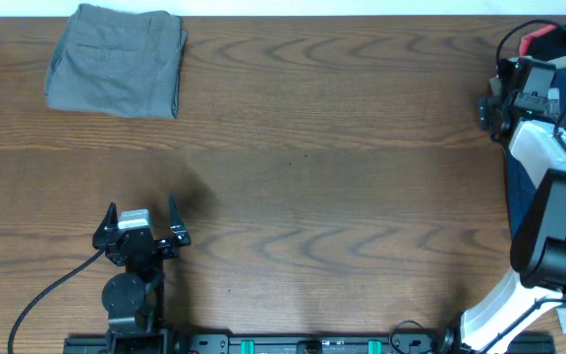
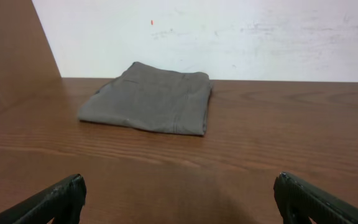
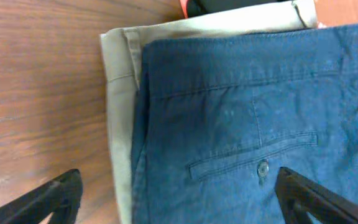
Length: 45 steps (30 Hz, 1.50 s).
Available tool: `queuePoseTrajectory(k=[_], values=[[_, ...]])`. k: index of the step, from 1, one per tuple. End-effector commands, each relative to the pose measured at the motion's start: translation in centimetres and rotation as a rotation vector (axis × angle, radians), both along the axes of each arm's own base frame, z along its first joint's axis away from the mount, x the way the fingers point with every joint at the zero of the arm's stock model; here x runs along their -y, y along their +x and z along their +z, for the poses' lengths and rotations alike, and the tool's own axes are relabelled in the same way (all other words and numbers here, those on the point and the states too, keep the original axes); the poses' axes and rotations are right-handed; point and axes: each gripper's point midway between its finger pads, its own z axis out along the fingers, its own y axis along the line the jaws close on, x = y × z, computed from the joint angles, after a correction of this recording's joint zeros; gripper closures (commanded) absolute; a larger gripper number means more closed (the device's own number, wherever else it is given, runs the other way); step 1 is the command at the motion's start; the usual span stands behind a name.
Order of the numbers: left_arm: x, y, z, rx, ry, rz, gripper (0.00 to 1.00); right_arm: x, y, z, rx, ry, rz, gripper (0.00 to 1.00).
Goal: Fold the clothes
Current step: 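Reach the right gripper to the navy shorts atop the stack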
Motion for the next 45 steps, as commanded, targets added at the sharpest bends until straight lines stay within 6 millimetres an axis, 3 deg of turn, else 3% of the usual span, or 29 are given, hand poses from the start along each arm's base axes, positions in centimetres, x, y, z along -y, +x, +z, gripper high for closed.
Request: queuePoseTrajectory(k=[1, 6, 18, 26, 34, 38, 43, 45], values=[[-0.6, -0.1, -1.7, -0.045, -0.004, 0.031, 0.02, 1.4, 0.0, -1.3, -0.01, -0.002, -0.034, 0.09], [-0.6, -0.1, -1.7, -0.045, -0.004, 0.032, 0.02, 2.6, 0.0, -2.4, 0.03, 0.048, -0.091, 0.12], [-0.6, -0.1, -1.7, -0.045, -0.004, 0.031, 0.02, 2.5, 0.2, -4.8, 0.017, 0.11, -0.062, 0.14], [-0.6, -0.1, -1.7, -0.045, -0.004, 0.031, 0.02, 2.7, 0.5, -4.8, 0.029, 0.105, -0.063, 0.16], [-0.6, -0.1, -1.7, -0.045, -0.004, 0.031, 0.02, 2.8, 0.4, -4.8, 0.031, 0.101, -0.068, 0.32], [-0.6, -0.1, -1.7, -0.045, -0.004, 0.031, 0.02, 2.9, 0.4, -4.8, 0.031, 0.099, -0.07, 0.48], [-0.6, -0.1, -1.7, -0.045, -0.004, 0.031, 0.02, 2.8, 0.2, -5.0, 0.019, 0.102, -0.07, 0.46], [-0.6, -0.1, -1.7, -0.045, -0.004, 0.031, 0.02, 2.8, 0.1, -5.1, 0.012, 0.105, -0.07, 0.54]])
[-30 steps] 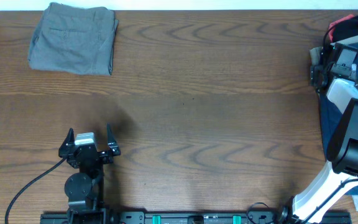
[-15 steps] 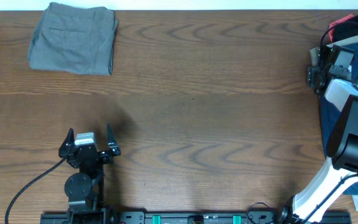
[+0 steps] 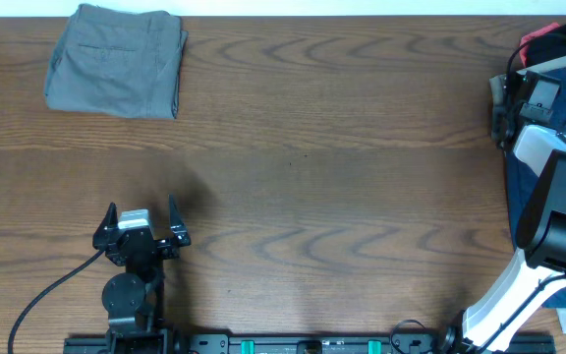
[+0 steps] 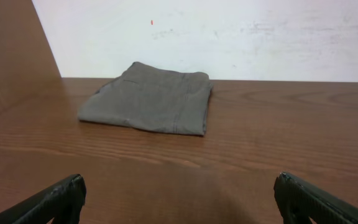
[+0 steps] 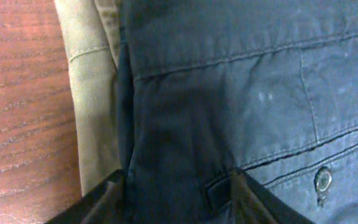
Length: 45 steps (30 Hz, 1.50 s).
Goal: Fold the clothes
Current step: 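Reach the right gripper to the navy shorts atop the stack, then grasp the navy shorts' waistband with the right gripper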
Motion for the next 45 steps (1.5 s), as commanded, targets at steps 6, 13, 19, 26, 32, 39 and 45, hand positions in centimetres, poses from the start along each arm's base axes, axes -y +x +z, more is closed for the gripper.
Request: queuePoseTrajectory(k=[6, 13, 19, 26, 32, 39, 45], values=[[-0.6, -0.1, -1.7, -0.045, -0.004, 0.032, 0.02, 0.3, -0.1, -0.4, -0.012, 0.005, -0.013, 0.93], [-0.6, -0.1, -1.7, -0.045, -0.004, 0.031, 0.02, 1.6, -0.7, 0.9, 0.04, -0.002, -0.151, 0.99], [-0.6, -0.1, -1.7, -0.045, -0.004, 0.031, 0.02, 1.6, -0.8, 5.4, 0.114, -0.007, -0.171, 0.99], [-0.6, -0.1, -1.7, -0.045, -0.004, 0.032, 0.02, -0.2, -1.1, 12.6, 0.224, -0.003, -0.133, 0.99], [-0.6, -0.1, -1.7, -0.045, -0.004, 0.031, 0.02, -4.1, -1.2, 16.1, 0.279, 0.04, -0.08, 0.99], [-0.6, -0.1, -1.7, -0.045, -0.004, 0.031, 0.02, -13.0, 0.0, 16.2, 0.261, 0.133, 0.097, 0.99], [-0.6, -0.1, -1.7, -0.045, -0.004, 0.031, 0.02, -23.0, 0.3, 14.9, 0.232, 0.27, 0.258, 0.99]])
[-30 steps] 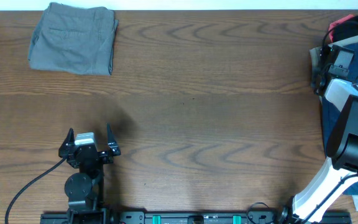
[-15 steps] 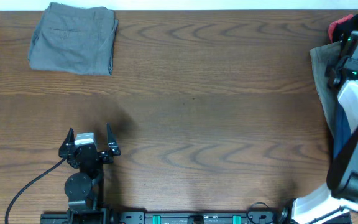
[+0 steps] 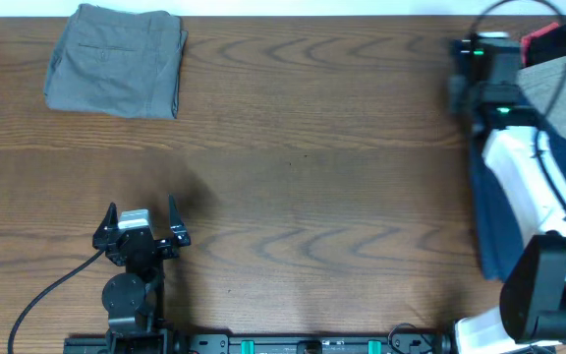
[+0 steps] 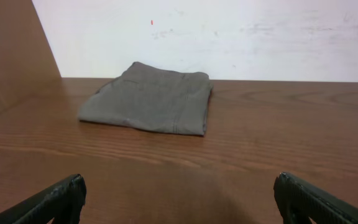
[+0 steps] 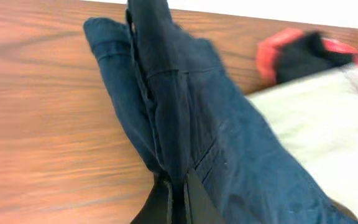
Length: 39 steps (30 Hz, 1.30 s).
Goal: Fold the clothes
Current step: 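Grasp the navy shorts' waistband with the right gripper, then pull the navy shorts off the stack onto the table center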
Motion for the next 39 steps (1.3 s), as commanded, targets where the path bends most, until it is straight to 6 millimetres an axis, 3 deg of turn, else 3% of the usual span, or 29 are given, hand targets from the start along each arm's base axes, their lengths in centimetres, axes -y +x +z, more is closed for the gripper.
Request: queuePoseTrajectory(k=[1, 8, 10, 15, 19, 23, 25, 26, 27, 28, 29, 31, 34, 37, 39], values=[[-0.6, -0.1, -1.7, -0.045, -0.004, 0.032, 0.02, -7.0, 0.2, 0.7, 0.03, 0.133, 0.12, 0.99], [-0.6, -0.1, -1.7, -0.045, -0.004, 0.032, 0.02, -20.9, -2.4, -1.7, -0.041, 0.307, 0.333, 0.99], [-0.6, -0.1, -1.7, -0.045, -0.004, 0.032, 0.02, -23.8, -3.5, -2.6, -0.062, 0.321, 0.378, 0.99], [-0.6, -0.1, -1.7, -0.045, -0.004, 0.031, 0.02, -33.1, -8.4, -5.6, -0.168, 0.369, 0.609, 0.99], [-0.6, -0.1, -1.7, -0.045, -0.004, 0.031, 0.02, -37.1, -11.9, -6.4, -0.219, 0.402, 0.681, 0.99], [-0.6, -0.1, -1.7, -0.045, -0.004, 0.031, 0.02, -39.4, -14.0, -5.5, -0.243, 0.466, 0.753, 0.99], [-0.6, -0.1, -1.7, -0.045, -0.004, 0.031, 0.02, -39.6, -14.5, -5.0, -0.249, 0.479, 0.769, 0.93], [-0.6, -0.1, -1.7, -0.045, -0.004, 0.031, 0.02, -39.3, -14.6, -4.7, -0.251, 0.476, 0.766, 0.71], [-0.6, -0.1, -1.7, -0.045, -0.004, 0.031, 0.02, -38.9, -14.5, -4.3, -0.248, 0.471, 0.761, 0.56], [-0.6, -0.1, -1.7, -0.045, -0.004, 0.032, 0.02, -38.4, -14.4, -4.0, -0.247, 0.468, 0.749, 0.34], [-0.6, -0.1, -1.7, -0.045, -0.004, 0.032, 0.02, -37.6, -14.1, -3.4, -0.242, 0.467, 0.732, 0.24], [-0.6, -0.1, -1.7, -0.045, -0.004, 0.031, 0.02, -36.0, -13.5, -2.3, -0.23, 0.465, 0.698, 0.2], [-0.6, -0.1, -1.7, -0.045, -0.004, 0.031, 0.02, -32.0, -12.2, -0.5, -0.205, 0.439, 0.601, 0.11], [-0.6, -0.1, -1.7, -0.045, -0.004, 0.032, 0.02, -26.1, -11.3, 1.4, -0.189, 0.397, 0.458, 0.02], [-0.6, -0.1, -1.7, -0.045, -0.004, 0.032, 0.02, -21.4, -11.3, 2.2, -0.201, 0.367, 0.341, 0.01]])
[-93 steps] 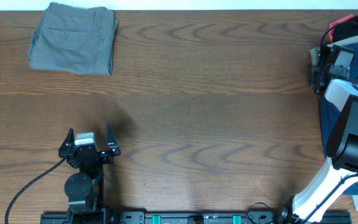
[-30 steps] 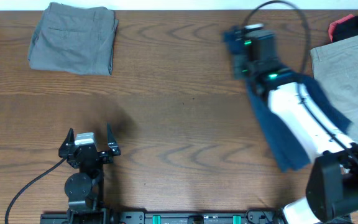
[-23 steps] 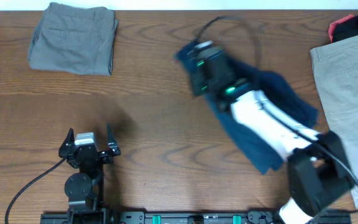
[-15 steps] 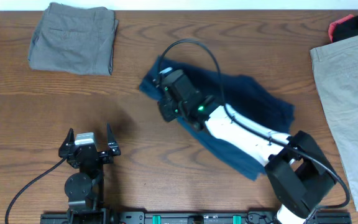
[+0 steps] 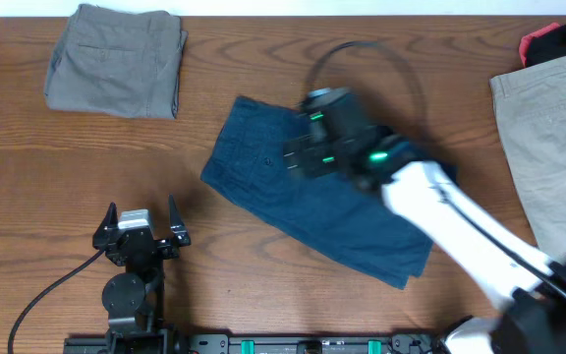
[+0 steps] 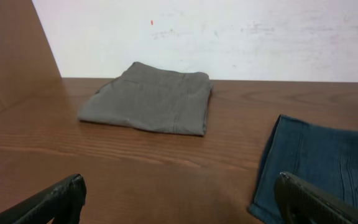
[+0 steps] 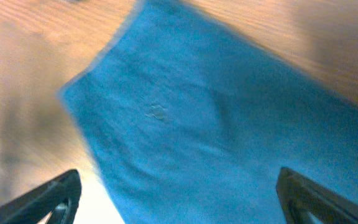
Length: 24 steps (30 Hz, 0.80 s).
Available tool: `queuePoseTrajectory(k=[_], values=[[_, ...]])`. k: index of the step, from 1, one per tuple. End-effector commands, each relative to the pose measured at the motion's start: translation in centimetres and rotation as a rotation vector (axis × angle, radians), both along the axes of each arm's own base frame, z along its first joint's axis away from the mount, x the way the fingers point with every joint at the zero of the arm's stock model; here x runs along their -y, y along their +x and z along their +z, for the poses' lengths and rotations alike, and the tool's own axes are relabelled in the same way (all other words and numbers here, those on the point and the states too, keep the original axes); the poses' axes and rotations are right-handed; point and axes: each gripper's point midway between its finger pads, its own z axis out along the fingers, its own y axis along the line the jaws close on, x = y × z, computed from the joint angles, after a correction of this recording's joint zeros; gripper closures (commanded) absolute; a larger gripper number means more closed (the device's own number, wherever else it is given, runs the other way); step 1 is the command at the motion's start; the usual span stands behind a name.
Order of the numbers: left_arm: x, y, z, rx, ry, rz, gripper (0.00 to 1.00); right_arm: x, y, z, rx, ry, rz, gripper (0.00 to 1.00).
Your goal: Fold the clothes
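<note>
Blue shorts (image 5: pixel 312 202) lie spread flat across the middle of the table, waistband toward the far left. They also show in the left wrist view (image 6: pixel 319 165) and fill the right wrist view (image 7: pixel 216 124). My right gripper (image 5: pixel 291 157) hovers over their waistband end, and in its own view (image 7: pixel 179 190) the jaws stand wide open with nothing between them. My left gripper (image 5: pixel 141 228) rests open near the front left (image 6: pixel 179 196), just left of the shorts. A folded grey garment (image 5: pixel 116 59) lies at the far left corner (image 6: pixel 148 98).
A khaki garment (image 5: pixel 548 147) lies along the right edge, with a red and black garment (image 5: pixel 558 39) behind it at the far right corner. A white wall (image 6: pixel 229 37) stands behind the table's far edge.
My right gripper was shut on the blue shorts, holding them up at the far right. Now the shorts lie spread in the table's middle and the gripper is open above them. The left arm is unmoved.
My right gripper was open above the blue shorts on the pile at the right edge. Then its fingers were down on the waistband. Then it held the shorts lifted near the far right, uncovering the khaki garment. Now the shorts lie mid-table, let go.
</note>
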Motion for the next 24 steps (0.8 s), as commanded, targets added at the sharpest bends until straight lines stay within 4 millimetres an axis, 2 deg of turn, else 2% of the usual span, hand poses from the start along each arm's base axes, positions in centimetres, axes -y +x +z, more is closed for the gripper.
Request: queuePoseTrajectory(k=[1, 3, 9, 13, 15, 17, 19, 24], values=[[-0.6, -0.1, -1.7, -0.045, -0.004, 0.032, 0.02, 7.0, 1.0, 2.8, 0.033, -0.055, -0.198, 0.01], [-0.6, -0.1, -1.7, -0.045, -0.004, 0.031, 0.02, 11.0, 0.0, 3.0, -0.027, -0.081, -0.296, 0.01], [-0.6, -0.1, -1.7, -0.045, -0.004, 0.032, 0.02, 18.7, -5.1, 0.5, -0.303, -0.162, -0.466, 0.02], [-0.6, -0.1, -1.7, -0.045, -0.004, 0.031, 0.02, 23.6, -7.4, -1.5, -0.423, -0.197, -0.71, 0.01], [-0.6, -0.1, -1.7, -0.045, -0.004, 0.032, 0.02, 24.6, -8.0, -2.8, -0.456, -0.188, -0.745, 0.01], [-0.6, -0.1, -1.7, -0.045, -0.004, 0.031, 0.02, 24.7, -8.8, -4.4, -0.5, -0.162, -0.756, 0.01], [-0.6, -0.1, -1.7, -0.045, -0.004, 0.031, 0.02, 24.3, -9.4, -5.8, -0.53, -0.133, -0.748, 0.01], [-0.6, -0.1, -1.7, -0.045, -0.004, 0.031, 0.02, 22.6, -10.5, -9.2, -0.575, -0.076, -0.681, 0.12]])
